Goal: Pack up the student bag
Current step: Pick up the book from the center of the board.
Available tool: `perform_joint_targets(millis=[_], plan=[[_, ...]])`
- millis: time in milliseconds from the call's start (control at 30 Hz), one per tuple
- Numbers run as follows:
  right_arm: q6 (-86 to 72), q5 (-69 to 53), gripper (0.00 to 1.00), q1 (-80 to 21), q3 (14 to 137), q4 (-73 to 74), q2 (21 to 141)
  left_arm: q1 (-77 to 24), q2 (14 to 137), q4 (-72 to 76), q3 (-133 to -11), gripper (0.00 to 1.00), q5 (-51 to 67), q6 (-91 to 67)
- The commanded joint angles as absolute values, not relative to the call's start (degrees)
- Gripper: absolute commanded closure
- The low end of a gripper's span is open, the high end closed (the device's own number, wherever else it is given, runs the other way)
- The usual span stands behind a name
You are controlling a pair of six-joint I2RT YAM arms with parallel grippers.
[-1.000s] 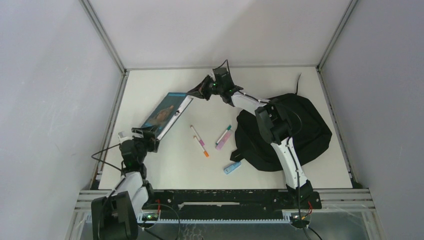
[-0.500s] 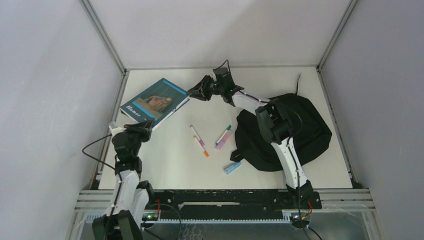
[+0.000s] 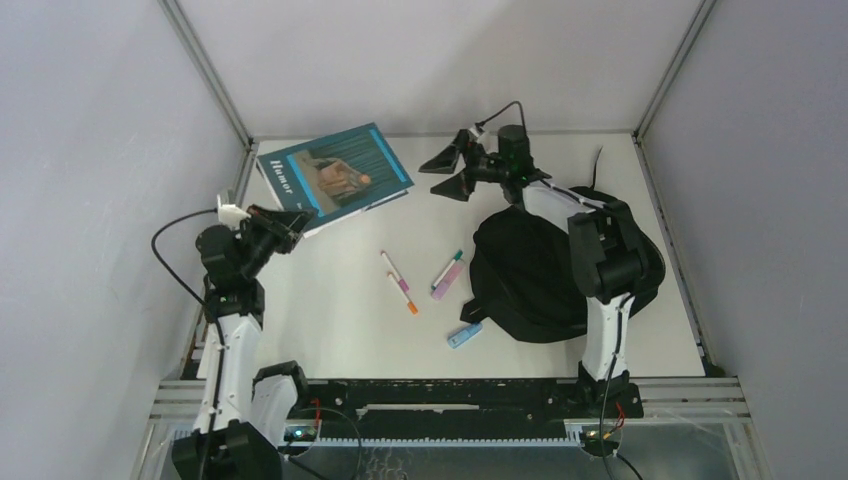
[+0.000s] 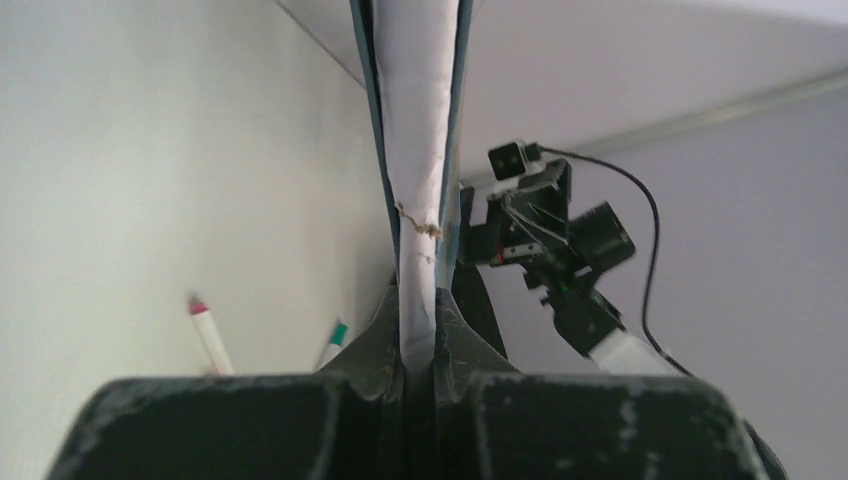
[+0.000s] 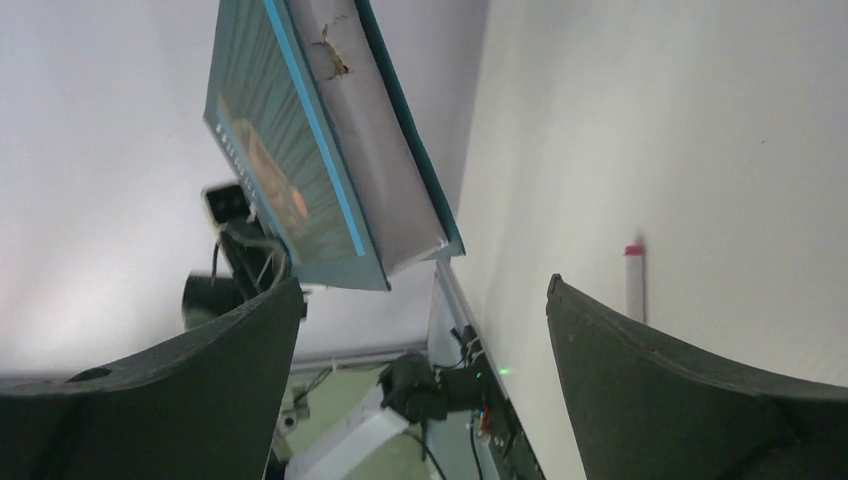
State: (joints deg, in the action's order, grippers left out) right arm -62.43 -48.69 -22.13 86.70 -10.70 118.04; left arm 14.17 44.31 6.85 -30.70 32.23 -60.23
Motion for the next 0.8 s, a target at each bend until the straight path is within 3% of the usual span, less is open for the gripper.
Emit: perform_joint_targets(millis=[0, 267, 400, 600, 767], plan=[[-70.65, -60.45, 0.01, -19.96, 78.95, -35.06, 113.12, 14.56, 48.57, 9.52, -38.99, 1.0, 48.8, -55.9], [-88.25, -65.58, 0.0, -20.7, 76.94, -62.55, 115.14, 14.52, 48.24, 8.81, -39.95, 1.0, 53.13, -56.0], [-92.26, -65.18, 0.0, -21.04, 76.98, -68.0, 117.41, 14.55, 47.28, 8.42, -39.9, 1.0, 54.41, -56.34], [-87.75, -64.3, 0.0, -21.7, 76.37, -62.21, 117.09, 14.52, 45.79, 6.35, -40.78, 1.0, 55.04, -55.94], [-69.49, -60.32, 0.0, -21.56, 76.18, -39.78, 112.41, 14.53, 44.14, 2.7, -42.42, 1.0, 54.59, -53.77]])
